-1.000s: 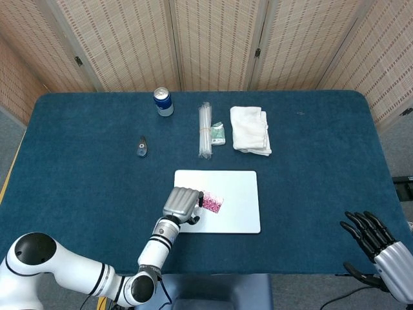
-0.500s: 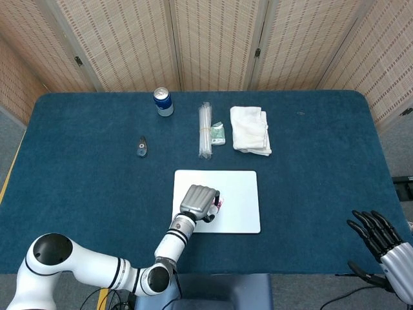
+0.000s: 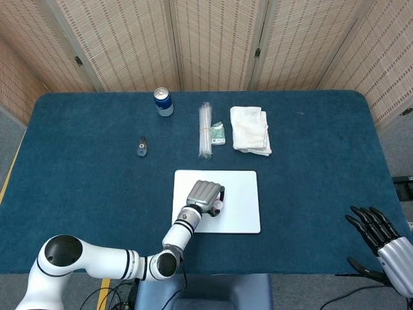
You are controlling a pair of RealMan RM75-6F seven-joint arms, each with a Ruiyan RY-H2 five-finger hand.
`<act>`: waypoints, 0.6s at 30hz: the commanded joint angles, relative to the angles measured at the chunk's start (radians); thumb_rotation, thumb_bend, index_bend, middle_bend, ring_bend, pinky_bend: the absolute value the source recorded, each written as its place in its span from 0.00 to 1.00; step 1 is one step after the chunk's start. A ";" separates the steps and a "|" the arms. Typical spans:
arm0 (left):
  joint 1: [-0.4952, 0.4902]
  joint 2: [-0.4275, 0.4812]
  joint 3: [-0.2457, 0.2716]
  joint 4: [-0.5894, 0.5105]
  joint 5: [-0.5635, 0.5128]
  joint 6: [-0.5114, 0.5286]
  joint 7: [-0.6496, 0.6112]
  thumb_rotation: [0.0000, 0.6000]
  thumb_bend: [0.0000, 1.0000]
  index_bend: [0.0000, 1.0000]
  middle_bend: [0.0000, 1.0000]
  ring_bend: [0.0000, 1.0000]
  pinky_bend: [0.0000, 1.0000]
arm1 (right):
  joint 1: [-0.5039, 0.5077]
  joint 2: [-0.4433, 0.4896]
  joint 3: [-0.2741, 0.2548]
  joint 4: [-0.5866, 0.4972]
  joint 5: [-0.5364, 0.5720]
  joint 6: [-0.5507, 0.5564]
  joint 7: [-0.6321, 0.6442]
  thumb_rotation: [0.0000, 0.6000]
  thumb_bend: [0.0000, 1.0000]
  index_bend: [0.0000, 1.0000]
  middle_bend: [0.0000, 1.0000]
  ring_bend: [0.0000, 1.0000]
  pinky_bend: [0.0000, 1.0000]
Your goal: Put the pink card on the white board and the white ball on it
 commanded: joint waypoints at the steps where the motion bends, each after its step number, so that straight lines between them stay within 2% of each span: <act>1: -0.007 -0.017 0.001 0.039 -0.001 -0.031 -0.015 1.00 0.33 0.50 1.00 1.00 1.00 | 0.001 0.001 0.001 -0.001 0.002 -0.001 0.001 1.00 0.17 0.00 0.00 0.00 0.00; 11: -0.014 -0.050 0.016 0.142 -0.005 -0.108 -0.048 1.00 0.33 0.50 1.00 1.00 1.00 | -0.008 0.001 0.000 0.009 -0.001 0.018 0.013 1.00 0.17 0.00 0.00 0.00 0.00; 18: -0.014 -0.047 0.019 0.166 0.003 -0.128 -0.063 1.00 0.33 0.50 1.00 1.00 1.00 | -0.008 0.002 0.002 0.009 0.005 0.015 0.016 1.00 0.17 0.00 0.00 0.00 0.00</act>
